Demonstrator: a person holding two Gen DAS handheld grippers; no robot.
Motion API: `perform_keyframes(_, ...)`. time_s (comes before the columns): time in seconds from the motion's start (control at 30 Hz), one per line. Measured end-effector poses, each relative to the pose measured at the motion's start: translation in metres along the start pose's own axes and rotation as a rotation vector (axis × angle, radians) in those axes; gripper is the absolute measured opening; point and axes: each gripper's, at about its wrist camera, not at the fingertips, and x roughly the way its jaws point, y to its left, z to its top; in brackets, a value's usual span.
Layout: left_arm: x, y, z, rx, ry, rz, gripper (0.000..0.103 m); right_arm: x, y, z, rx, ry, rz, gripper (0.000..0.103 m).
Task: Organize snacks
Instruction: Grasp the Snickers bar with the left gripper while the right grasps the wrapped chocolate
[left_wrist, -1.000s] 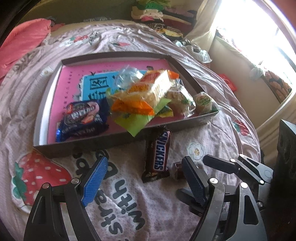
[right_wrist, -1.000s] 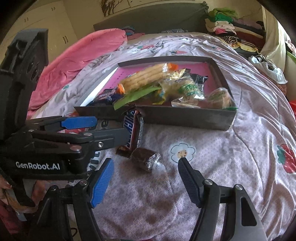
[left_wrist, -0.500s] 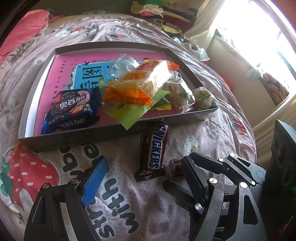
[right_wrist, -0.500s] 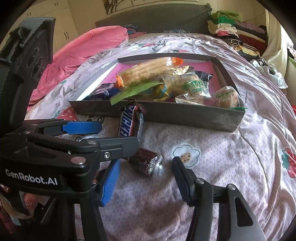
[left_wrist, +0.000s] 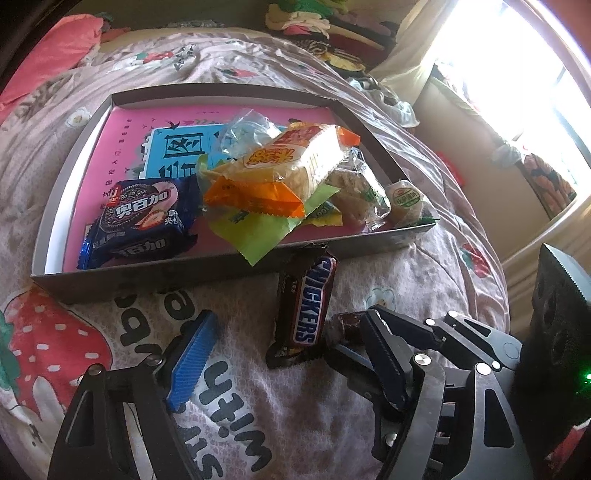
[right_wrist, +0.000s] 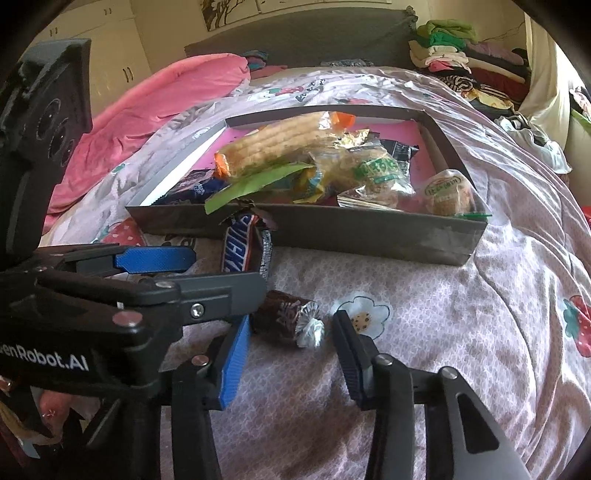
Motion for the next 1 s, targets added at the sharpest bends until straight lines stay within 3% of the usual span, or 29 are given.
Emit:
perform_keyframes(0.37,0.006,0.000,0.003,-0.016,-0.002,-0.001,0.067,0.001,-0.003,0.001,-0.006,-0.005,0.005,0.038)
perform_keyframes(0.67,0.016,-0.008,0.005,0.003,0.020,0.002,0.032,-0.007,-0.006,-0.001,-0.011,-0.009,-0.021,0.037)
perform_keyframes(1.0,0.000,-0.001,-0.001,-0.007,-0.010,-0.030,0.030,-0.027,-0.022,0.004,0.050,-0.084,-0.027,0.037)
